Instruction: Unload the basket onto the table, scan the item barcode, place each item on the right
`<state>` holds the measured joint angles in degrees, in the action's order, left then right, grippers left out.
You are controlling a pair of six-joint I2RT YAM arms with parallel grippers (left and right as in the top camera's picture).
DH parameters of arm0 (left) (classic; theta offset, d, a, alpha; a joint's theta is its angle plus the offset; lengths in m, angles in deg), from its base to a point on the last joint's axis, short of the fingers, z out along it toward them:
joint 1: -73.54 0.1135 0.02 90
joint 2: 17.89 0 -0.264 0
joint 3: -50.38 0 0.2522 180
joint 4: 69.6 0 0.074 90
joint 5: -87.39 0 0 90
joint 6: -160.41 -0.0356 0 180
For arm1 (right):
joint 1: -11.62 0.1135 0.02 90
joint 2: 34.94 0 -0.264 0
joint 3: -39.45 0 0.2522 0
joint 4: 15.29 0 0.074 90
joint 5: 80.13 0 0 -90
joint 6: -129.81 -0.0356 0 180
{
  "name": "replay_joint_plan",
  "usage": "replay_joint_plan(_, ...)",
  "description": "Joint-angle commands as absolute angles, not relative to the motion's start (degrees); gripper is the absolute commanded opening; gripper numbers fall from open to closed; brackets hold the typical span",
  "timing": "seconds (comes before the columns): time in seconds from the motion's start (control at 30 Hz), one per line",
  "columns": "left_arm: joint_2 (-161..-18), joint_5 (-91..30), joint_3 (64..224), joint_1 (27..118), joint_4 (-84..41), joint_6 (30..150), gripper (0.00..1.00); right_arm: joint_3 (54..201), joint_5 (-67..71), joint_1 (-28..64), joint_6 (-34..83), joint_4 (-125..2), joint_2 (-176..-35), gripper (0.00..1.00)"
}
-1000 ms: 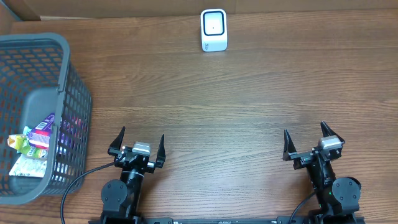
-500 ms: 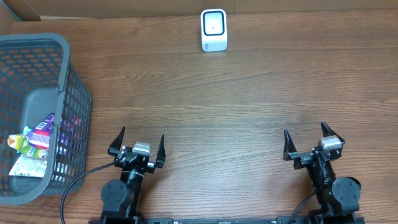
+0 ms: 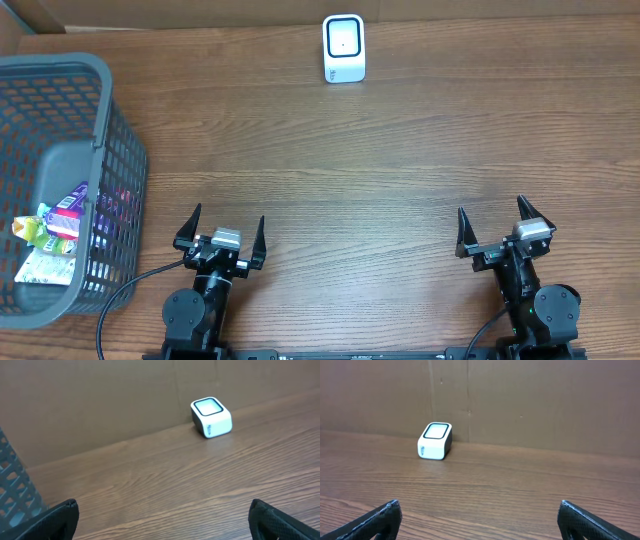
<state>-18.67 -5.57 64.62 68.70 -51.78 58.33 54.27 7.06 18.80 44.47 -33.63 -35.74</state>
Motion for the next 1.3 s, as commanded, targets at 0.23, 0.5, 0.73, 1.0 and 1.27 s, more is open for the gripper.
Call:
replay_joint_plan(0.23,-18.25,-6.03,65.99,69.07,-51.22,60.41,1.00,57.77,3.78,19.06,44.39,-35.67,-35.13,1.00)
replay_joint_plan(0.5,-18.25,-5.63,72.03,69.07,-43.37,60.63,1.00,63.03,3.49,19.06,44.36,-35.84,-39.02,1.00)
replay_joint_plan(0.73,-19.04,-3.69,78.91,69.07,-40.07,61.92,1.00,69.31,2.45,19.06,44.41,-35.86,-46.60,1.00)
replay_joint_plan(1.0,-32.28,-4.17,91.11,69.07,-34.01,62.70,1.00,79.27,-2.41,19.06,44.82,-36.34,-58.64,1.00)
replay_joint_plan(1.27,-54.71,-4.67,115.15,69.07,-24.44,62.79,1.00,96.76,-6.71,19.06,44.82,-46.57,-73.24,1.00)
